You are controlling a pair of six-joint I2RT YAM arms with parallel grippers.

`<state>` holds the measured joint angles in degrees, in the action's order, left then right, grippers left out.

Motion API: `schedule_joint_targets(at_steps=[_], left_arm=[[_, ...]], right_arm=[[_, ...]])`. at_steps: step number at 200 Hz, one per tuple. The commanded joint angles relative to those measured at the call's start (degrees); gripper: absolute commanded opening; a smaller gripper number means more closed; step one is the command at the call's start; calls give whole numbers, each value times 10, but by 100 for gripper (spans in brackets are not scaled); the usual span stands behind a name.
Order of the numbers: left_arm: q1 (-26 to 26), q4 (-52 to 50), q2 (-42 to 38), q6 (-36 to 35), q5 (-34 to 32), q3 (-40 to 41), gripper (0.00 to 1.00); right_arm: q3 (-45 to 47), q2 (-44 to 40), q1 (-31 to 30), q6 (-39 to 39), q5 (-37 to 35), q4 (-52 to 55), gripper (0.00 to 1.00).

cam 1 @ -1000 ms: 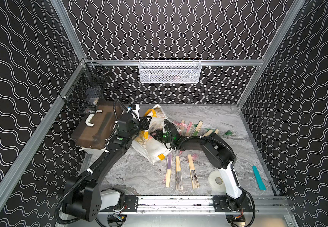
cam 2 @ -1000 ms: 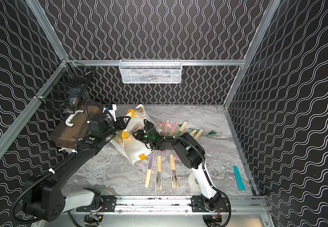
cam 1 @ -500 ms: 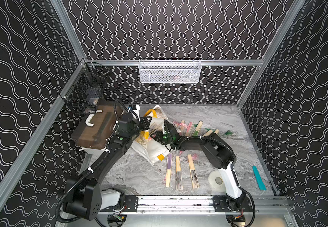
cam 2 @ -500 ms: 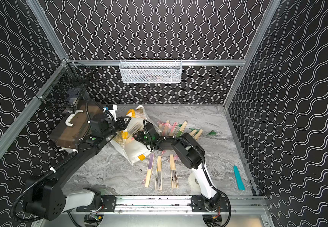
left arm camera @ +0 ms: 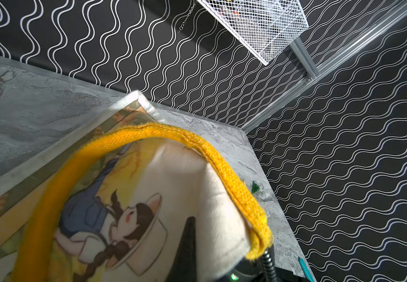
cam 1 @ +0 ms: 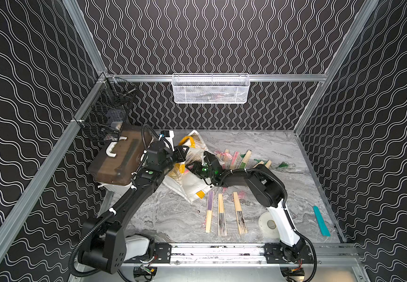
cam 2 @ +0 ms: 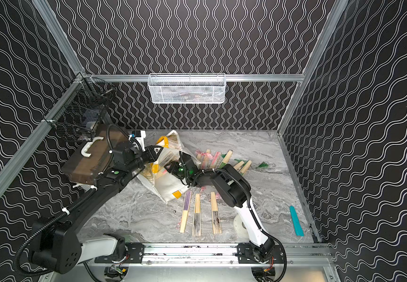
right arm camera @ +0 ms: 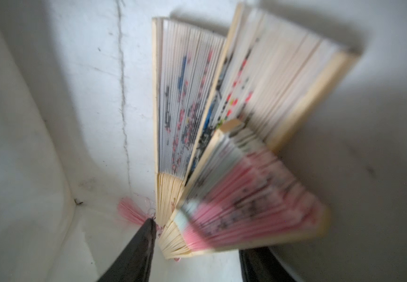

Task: Take out the folding fans from the tote bags
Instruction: Pick up the folding fan from the canvas bag.

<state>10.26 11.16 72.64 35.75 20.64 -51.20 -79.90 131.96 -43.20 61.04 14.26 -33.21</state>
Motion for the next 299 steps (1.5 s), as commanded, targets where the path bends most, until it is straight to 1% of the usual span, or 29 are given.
schedule_joint_targets(at_steps=[1,34,60,88,110,128,150,182,227,299], left_arm=[[-1,33,-6,1,1,0,0],[-2,32,-3,0,-1,3,0],[-2,37,1,4,4,4,0],[-1,33,1,0,-2,3,0],[-2,34,1,0,-1,3,0],[-2,34,1,1,-1,3,0],[-1,33,2,0,-2,3,0],[-1,39,2,3,-1,5,0],[-2,45,5,11,6,8,0],[-1,49,5,11,6,5,0]], right_arm=[[7,-2,8,29,-2,-75,53],[19,-13,10,36,7,-114,52],[9,-11,11,41,14,-104,51],[15,-14,12,49,21,-115,47],[17,-22,12,41,17,-105,46],[17,-26,11,36,12,-82,43],[19,-31,11,29,8,-60,43],[19,-27,12,27,9,-49,44],[-23,4,12,23,16,-23,44],[-16,-3,12,15,3,0,44]])
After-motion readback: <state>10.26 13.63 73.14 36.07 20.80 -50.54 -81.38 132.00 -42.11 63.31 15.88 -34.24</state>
